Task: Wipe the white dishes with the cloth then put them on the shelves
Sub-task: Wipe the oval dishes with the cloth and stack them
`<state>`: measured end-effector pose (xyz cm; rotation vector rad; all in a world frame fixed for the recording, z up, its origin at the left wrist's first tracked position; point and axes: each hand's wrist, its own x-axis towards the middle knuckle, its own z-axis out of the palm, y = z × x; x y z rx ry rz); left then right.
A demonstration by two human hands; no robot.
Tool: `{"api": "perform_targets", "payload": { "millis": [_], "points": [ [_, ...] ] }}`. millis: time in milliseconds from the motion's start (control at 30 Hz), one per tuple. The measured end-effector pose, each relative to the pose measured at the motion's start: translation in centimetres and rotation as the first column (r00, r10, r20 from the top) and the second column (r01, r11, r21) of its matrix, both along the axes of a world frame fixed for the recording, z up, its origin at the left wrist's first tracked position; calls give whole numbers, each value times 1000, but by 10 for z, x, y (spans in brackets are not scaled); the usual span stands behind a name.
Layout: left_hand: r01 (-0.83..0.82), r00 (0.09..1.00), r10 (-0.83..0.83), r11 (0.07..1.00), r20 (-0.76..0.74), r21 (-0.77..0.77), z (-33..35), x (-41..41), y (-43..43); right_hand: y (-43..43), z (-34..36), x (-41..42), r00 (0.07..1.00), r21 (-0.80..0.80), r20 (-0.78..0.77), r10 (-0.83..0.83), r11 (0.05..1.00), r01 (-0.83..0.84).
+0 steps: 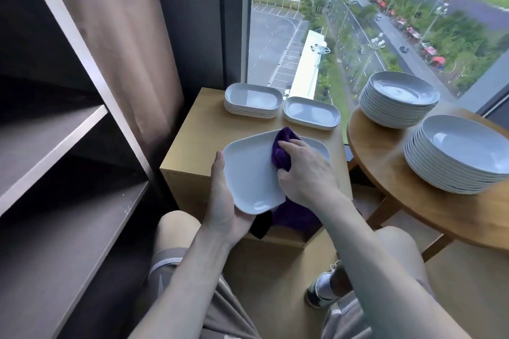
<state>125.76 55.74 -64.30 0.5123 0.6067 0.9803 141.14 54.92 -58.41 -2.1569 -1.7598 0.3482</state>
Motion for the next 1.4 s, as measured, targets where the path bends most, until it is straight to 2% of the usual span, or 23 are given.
{"api": "perform_targets", "payload": {
  "millis": [200,333,400,500,667,800,900,1067,1233,1400],
  "points": [
    [-25,1000,24,997,-11,-73,-4,1,-4,-17,0,-42,956,48,145,254,964,-263],
    [-41,998,46,991,35,-127,-10,-5,-2,-37,-3,-61,899,3,84,431,902,-432],
    [-60,997,67,990,47,-131,-10,-8,0,-43,-3,-55,885,-27,31,465,885,-464],
    [-65,995,76,988,70,-143,-6,-5,1,-51,-6,-37,905,-28,4,425,905,-425],
    [-59,995,66,994,73,-97,1,-6,4,-50,-11,5,973,-78,49,226,972,-222],
    [15,1000,-15,999,15,-35,0,5,-6,-34,-8,37,996,-59,89,12,998,-6],
    [87,996,-87,996,-12,-28,-2,24,-19,-25,-7,38,990,4,128,-55,998,55],
    [63,998,-64,995,-15,-77,-1,30,-18,-29,-1,9,988,-14,93,122,993,-121],
    [50,999,-48,984,13,-170,-8,23,-13,-48,-1,-36,936,-31,13,353,935,-353],
    [-53,998,48,987,-37,-154,-3,10,6,-57,-3,-30,919,-124,-29,392,911,-393]
  ]
}}
